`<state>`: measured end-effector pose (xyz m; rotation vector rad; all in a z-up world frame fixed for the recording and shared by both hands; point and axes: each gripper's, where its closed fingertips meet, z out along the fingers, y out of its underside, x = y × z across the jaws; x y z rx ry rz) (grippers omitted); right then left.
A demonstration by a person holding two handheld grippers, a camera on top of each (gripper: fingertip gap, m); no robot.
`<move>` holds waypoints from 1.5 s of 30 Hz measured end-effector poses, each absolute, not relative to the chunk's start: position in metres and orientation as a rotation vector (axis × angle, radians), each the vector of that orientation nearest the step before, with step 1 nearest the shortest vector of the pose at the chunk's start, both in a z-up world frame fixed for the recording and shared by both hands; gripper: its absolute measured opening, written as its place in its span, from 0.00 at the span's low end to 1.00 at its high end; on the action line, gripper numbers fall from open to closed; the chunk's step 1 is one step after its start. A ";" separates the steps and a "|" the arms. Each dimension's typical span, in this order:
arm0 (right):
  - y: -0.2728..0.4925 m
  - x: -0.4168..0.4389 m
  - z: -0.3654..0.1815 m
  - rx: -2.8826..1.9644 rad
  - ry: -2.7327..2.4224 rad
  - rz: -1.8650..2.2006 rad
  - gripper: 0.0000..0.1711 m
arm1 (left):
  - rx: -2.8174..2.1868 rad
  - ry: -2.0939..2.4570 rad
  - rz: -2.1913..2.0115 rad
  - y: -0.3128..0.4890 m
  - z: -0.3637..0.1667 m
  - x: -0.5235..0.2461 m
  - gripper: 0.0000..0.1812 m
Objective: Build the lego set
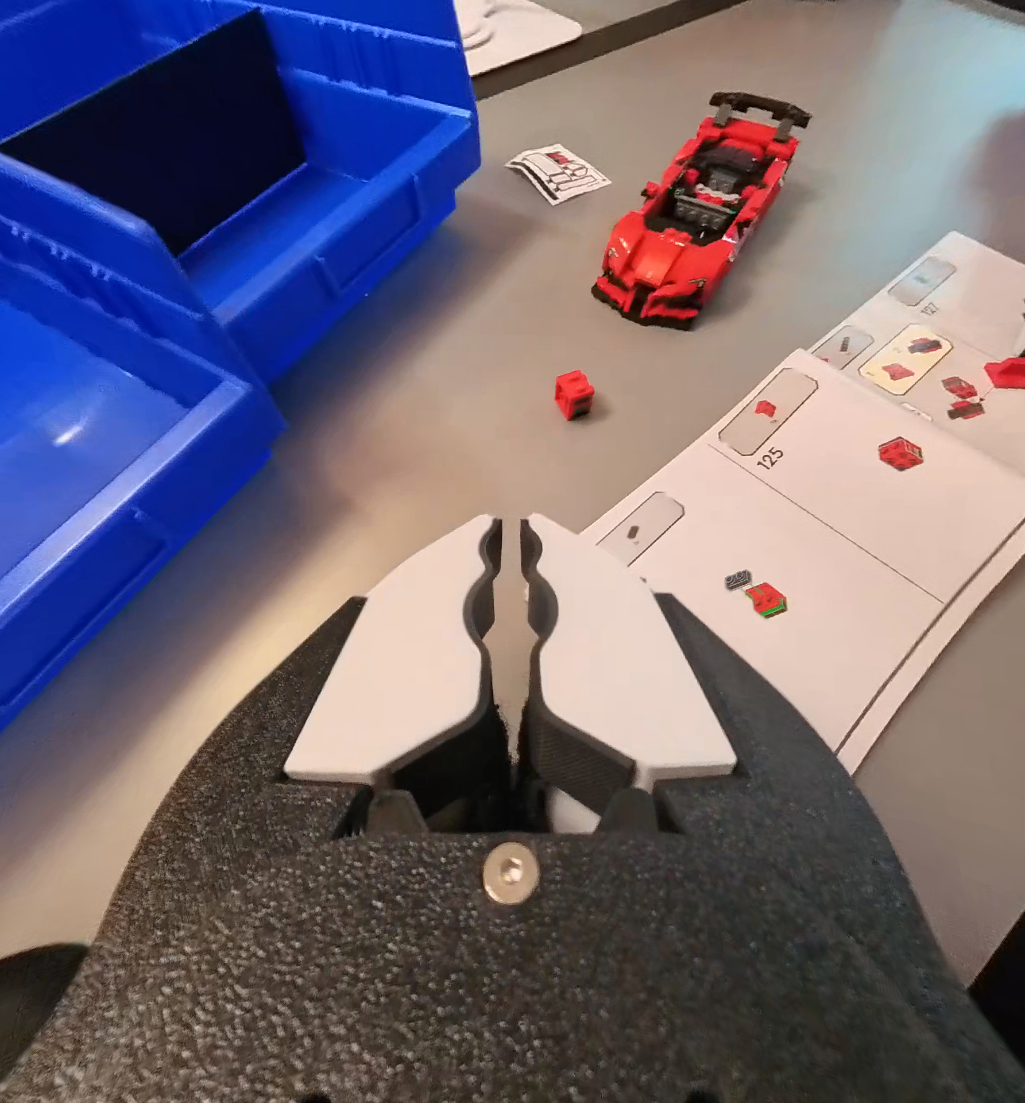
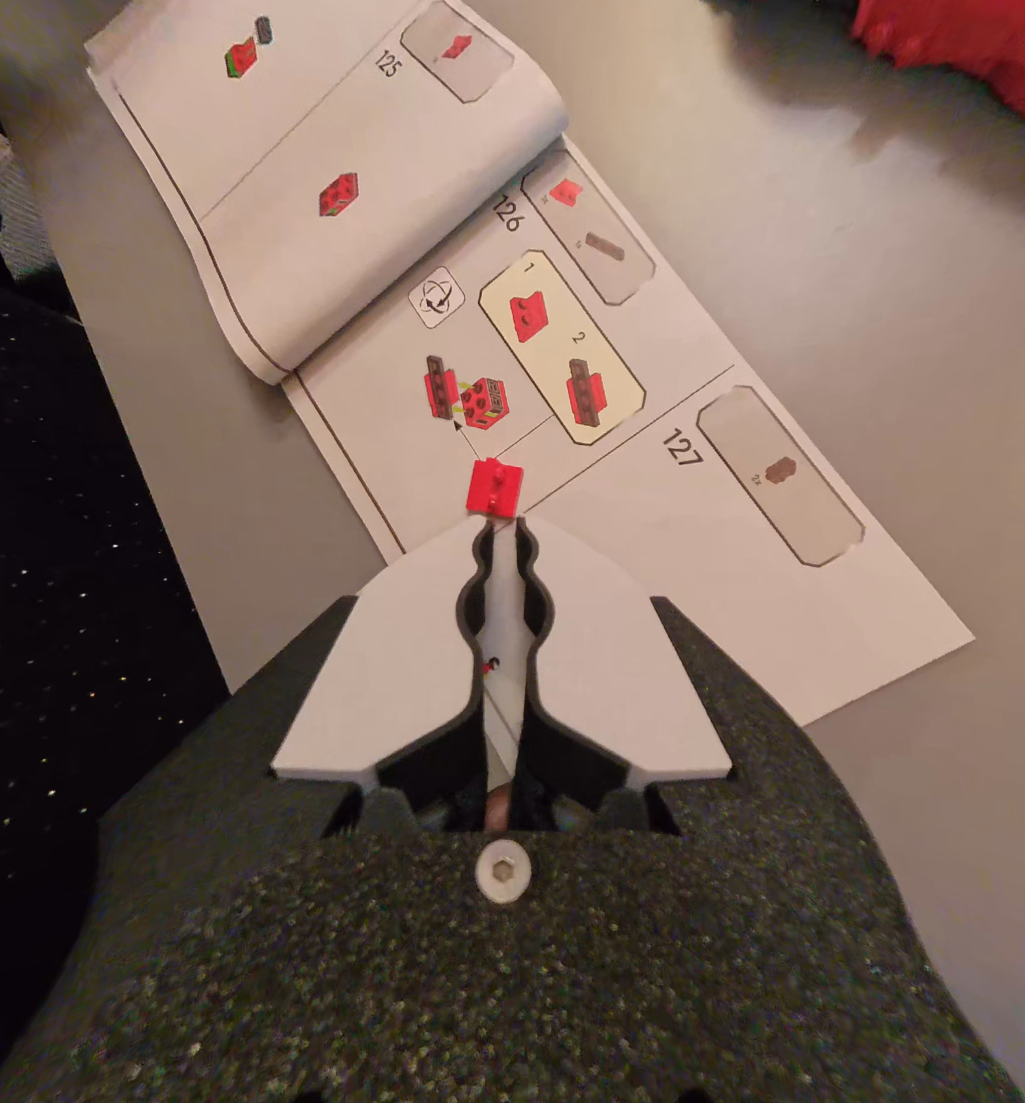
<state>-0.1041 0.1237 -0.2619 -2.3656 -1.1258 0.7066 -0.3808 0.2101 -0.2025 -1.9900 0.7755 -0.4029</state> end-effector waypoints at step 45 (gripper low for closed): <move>0.155 -0.115 -0.224 -1.959 -1.119 0.520 0.09 | -1.890 1.060 -0.551 0.208 -0.211 -0.287 0.04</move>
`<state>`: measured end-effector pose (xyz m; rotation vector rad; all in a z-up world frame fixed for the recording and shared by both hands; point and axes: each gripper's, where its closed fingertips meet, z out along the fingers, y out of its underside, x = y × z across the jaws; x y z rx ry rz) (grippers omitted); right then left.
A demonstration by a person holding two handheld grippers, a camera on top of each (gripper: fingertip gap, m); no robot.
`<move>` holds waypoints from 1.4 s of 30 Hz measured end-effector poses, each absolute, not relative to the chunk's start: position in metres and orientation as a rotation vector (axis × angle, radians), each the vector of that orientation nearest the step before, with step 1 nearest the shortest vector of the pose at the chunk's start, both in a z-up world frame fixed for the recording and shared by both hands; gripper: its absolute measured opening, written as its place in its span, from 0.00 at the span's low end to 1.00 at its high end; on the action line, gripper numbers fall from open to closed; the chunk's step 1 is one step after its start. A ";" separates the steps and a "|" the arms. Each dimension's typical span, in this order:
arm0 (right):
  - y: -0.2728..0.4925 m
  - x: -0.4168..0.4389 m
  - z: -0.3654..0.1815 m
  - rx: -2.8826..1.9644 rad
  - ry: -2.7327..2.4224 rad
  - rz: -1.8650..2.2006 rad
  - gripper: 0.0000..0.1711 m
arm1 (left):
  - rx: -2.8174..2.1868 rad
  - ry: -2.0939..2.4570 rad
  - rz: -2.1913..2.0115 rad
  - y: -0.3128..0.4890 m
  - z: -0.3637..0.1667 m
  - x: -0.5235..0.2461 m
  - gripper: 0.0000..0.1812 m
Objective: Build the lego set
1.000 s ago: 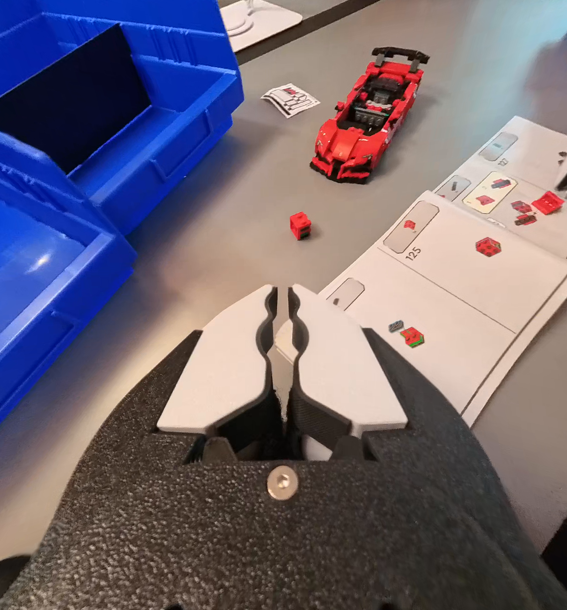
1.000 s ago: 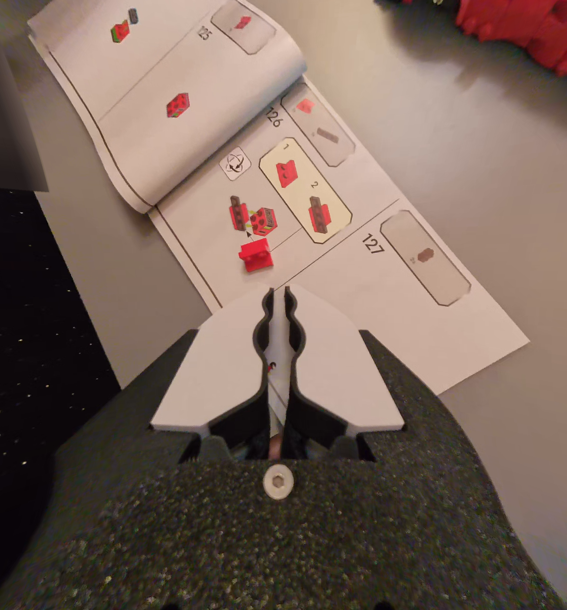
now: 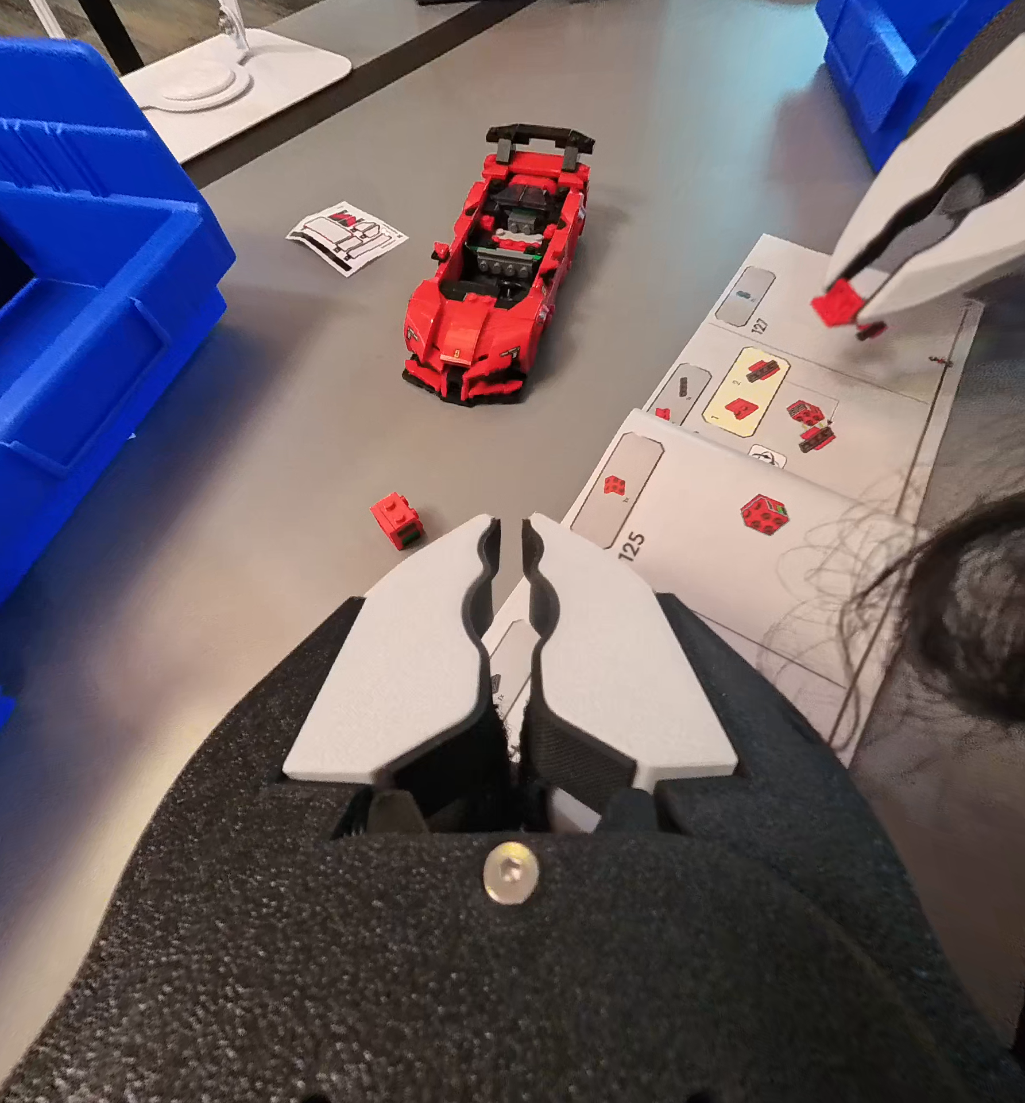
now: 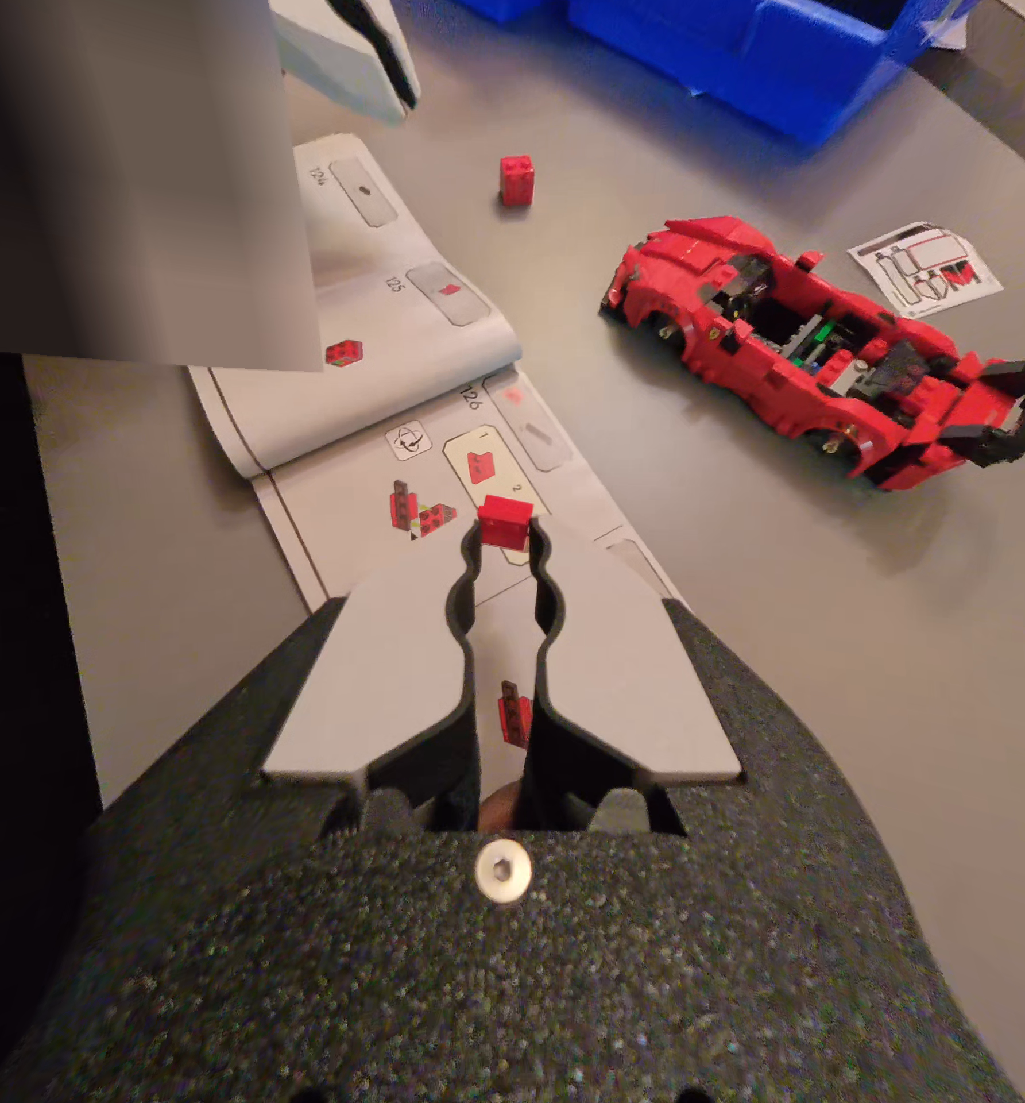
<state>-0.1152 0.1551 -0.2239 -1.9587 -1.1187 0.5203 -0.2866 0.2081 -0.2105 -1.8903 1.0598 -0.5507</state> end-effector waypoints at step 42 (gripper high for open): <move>0.095 -0.041 -0.156 -2.024 -1.072 0.619 0.00 | -1.903 1.088 -0.562 0.209 -0.217 -0.276 0.04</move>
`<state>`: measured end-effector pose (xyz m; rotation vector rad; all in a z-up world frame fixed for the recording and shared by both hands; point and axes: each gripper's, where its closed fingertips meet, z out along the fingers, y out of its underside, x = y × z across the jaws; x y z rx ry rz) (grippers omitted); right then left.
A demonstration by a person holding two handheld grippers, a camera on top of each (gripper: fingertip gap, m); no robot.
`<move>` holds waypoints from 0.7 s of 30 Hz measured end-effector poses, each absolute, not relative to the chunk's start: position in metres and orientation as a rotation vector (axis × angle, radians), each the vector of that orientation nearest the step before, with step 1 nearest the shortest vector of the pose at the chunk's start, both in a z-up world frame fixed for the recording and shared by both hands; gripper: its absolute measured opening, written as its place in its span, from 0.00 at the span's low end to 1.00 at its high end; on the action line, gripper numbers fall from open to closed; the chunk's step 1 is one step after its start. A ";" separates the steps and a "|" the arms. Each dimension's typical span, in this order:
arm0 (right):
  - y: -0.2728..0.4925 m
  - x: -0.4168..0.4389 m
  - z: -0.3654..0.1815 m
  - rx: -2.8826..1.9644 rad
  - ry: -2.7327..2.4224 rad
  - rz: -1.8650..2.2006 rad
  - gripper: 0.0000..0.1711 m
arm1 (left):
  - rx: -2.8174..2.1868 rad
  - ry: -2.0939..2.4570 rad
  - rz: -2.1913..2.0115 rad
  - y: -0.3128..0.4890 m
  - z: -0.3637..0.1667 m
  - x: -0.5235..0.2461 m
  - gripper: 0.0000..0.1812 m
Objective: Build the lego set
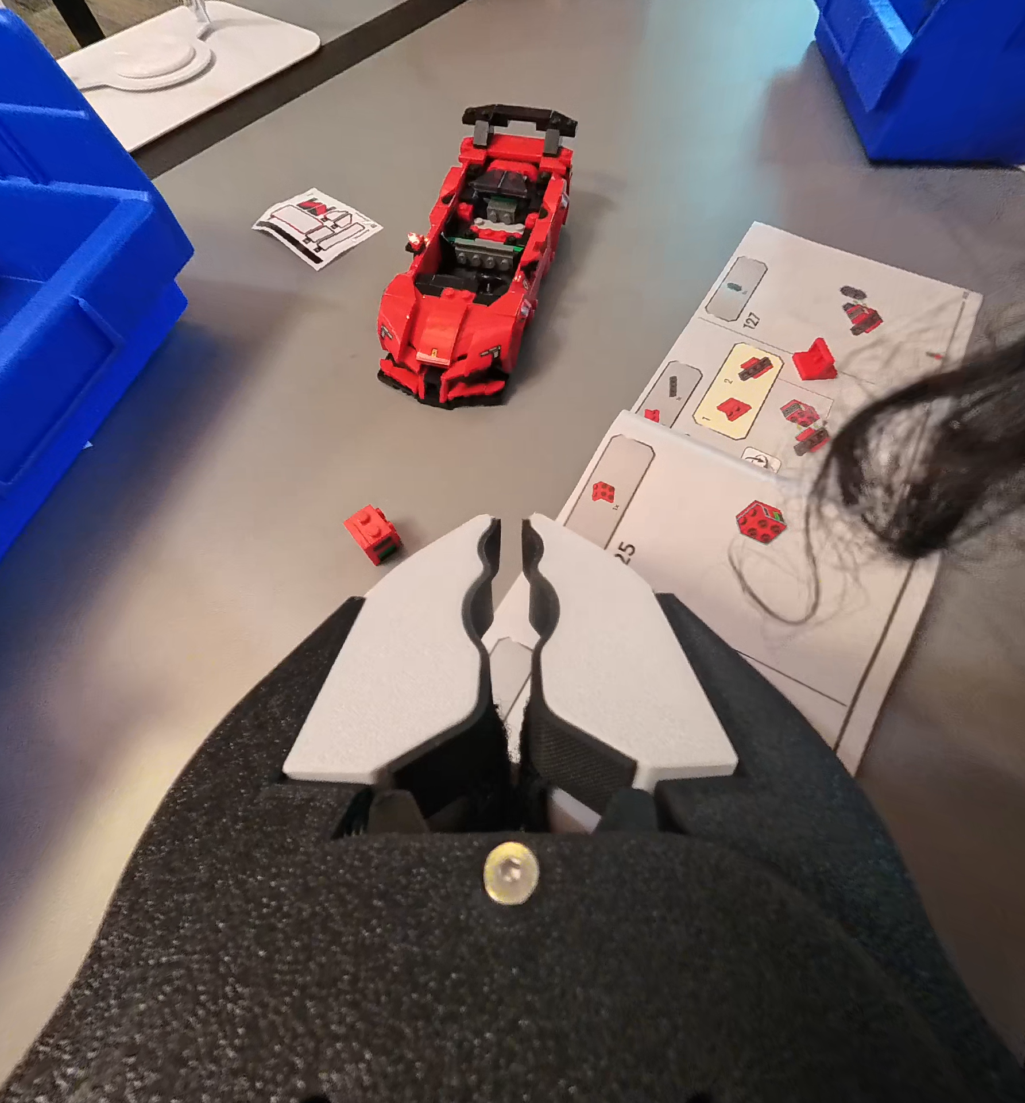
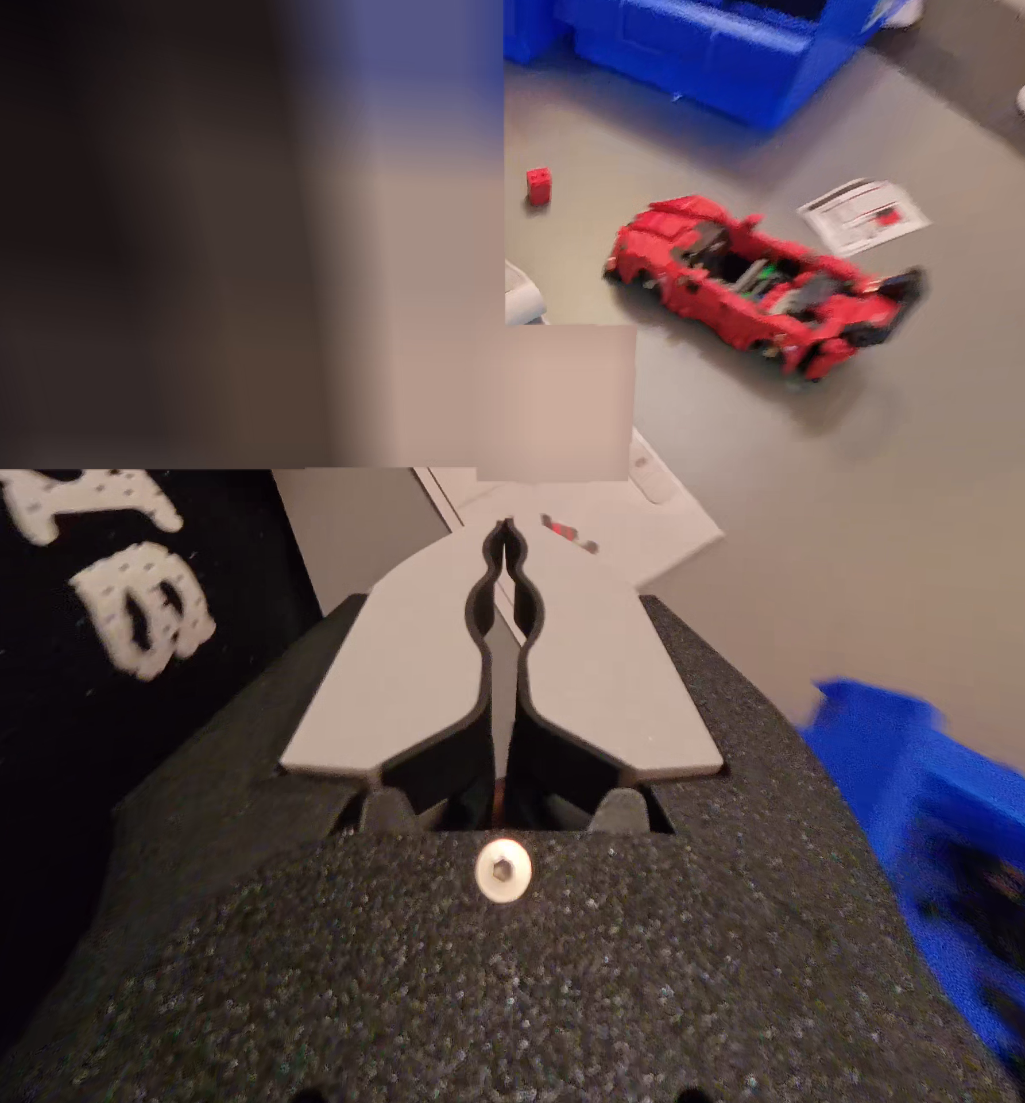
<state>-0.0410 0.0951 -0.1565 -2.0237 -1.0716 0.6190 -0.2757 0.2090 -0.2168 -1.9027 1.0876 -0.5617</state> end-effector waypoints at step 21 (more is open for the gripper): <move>0.134 0.210 -0.148 -2.442 -1.046 0.173 0.04 | -1.888 0.730 -0.547 0.249 -0.168 -0.312 0.03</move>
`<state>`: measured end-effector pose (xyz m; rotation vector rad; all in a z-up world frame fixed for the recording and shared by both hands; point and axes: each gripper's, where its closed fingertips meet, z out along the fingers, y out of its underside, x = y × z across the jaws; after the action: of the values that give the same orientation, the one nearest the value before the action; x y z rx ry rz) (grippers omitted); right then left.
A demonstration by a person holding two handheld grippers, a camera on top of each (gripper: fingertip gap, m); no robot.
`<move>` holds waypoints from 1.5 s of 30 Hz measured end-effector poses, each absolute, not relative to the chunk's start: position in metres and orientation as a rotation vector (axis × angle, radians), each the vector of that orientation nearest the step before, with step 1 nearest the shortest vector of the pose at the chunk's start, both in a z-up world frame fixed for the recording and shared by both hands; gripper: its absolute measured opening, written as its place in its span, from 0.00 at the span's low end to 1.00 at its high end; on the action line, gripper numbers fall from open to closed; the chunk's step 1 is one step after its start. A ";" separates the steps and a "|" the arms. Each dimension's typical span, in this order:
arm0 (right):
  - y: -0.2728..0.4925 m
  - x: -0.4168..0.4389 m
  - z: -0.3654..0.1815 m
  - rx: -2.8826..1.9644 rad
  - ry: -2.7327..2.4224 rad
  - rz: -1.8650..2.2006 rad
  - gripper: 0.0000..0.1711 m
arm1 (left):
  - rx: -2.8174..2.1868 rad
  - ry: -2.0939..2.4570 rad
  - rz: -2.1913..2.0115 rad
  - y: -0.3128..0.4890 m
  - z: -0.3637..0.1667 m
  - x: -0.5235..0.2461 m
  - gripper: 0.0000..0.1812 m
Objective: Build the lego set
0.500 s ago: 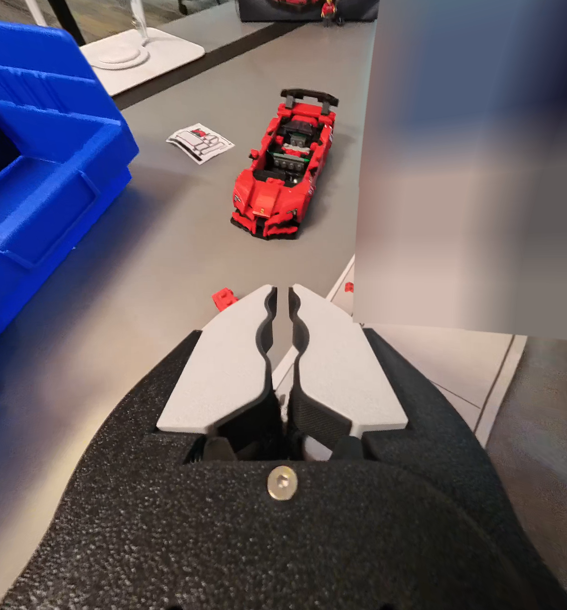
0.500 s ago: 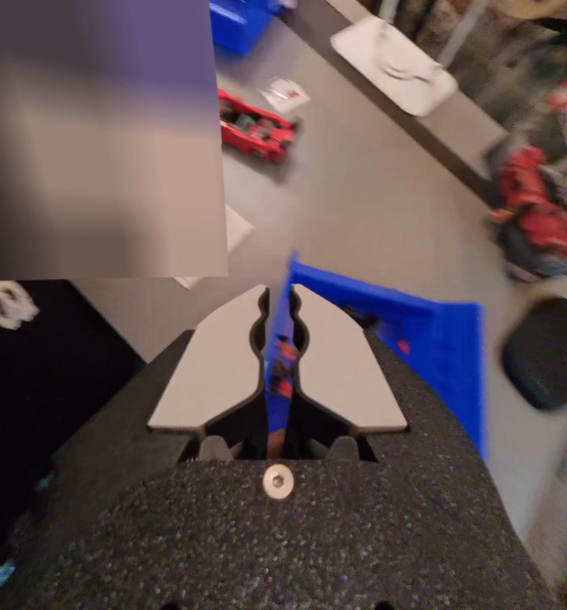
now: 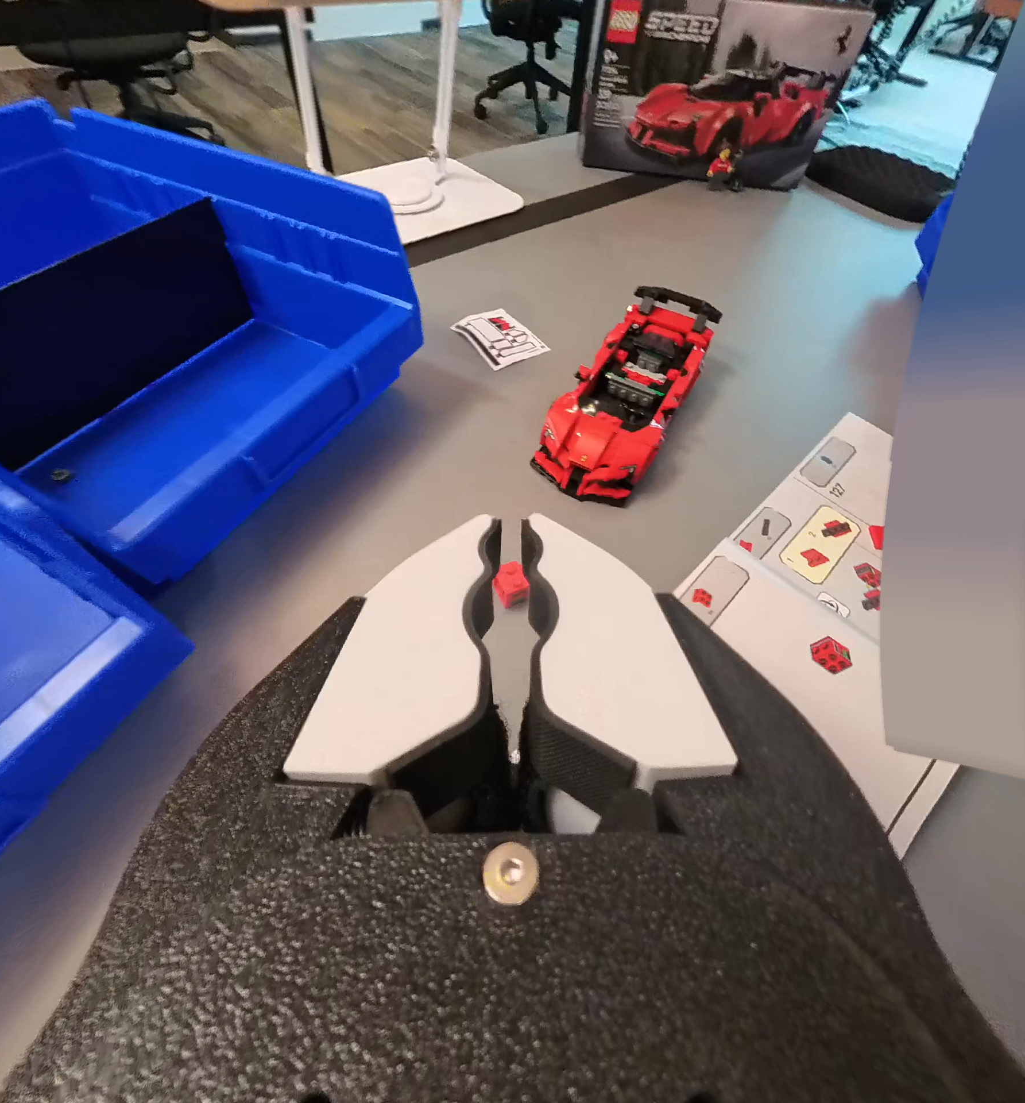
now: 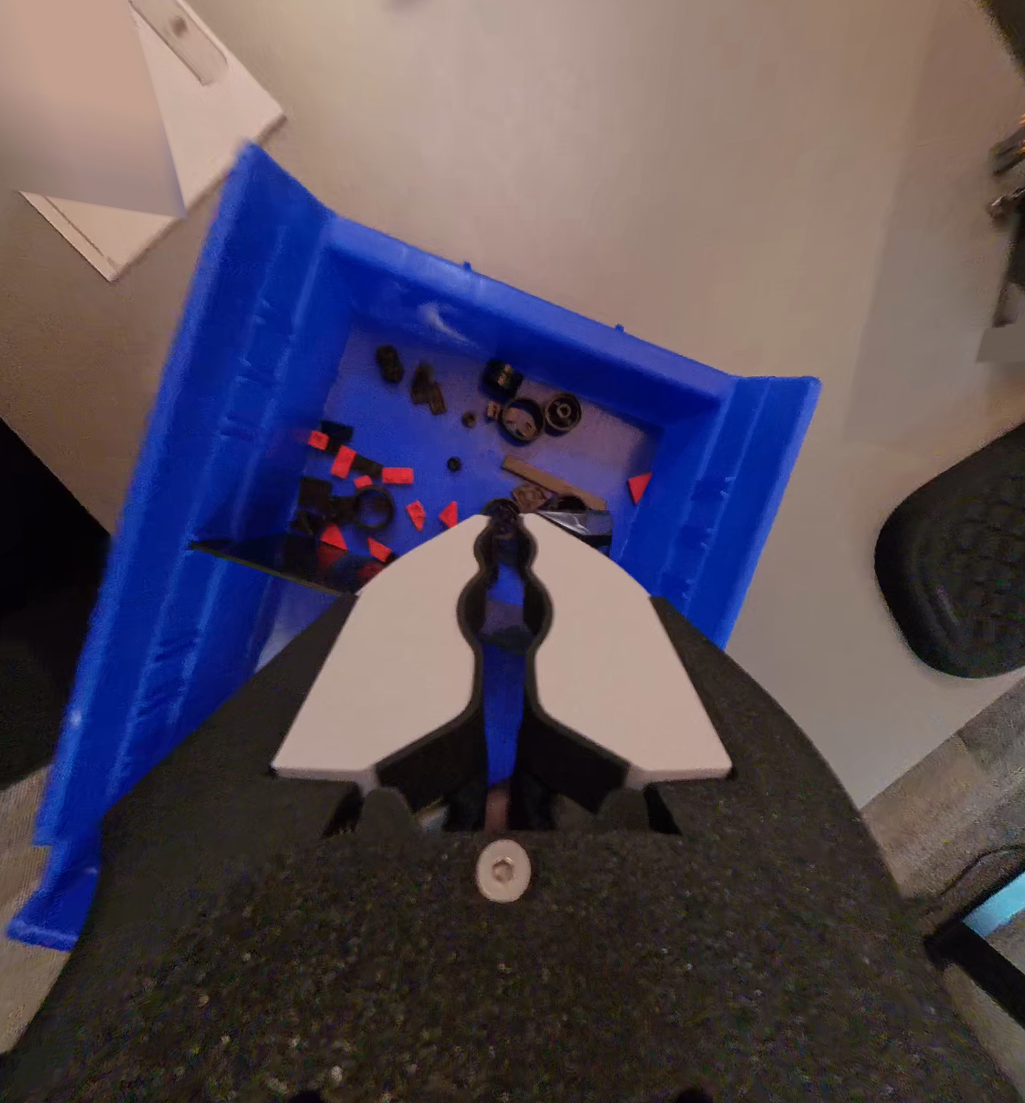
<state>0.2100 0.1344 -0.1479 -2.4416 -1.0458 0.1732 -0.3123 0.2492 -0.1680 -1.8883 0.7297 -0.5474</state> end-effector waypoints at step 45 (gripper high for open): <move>0.135 0.224 -0.263 -2.555 -2.016 -0.231 0.17 | -1.897 0.607 -0.597 0.248 -0.174 -0.332 0.03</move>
<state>0.2244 0.1345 -0.2635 -2.5546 -2.0164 -0.2313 -0.3316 0.2479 -0.1741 -1.8973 0.6071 -0.5969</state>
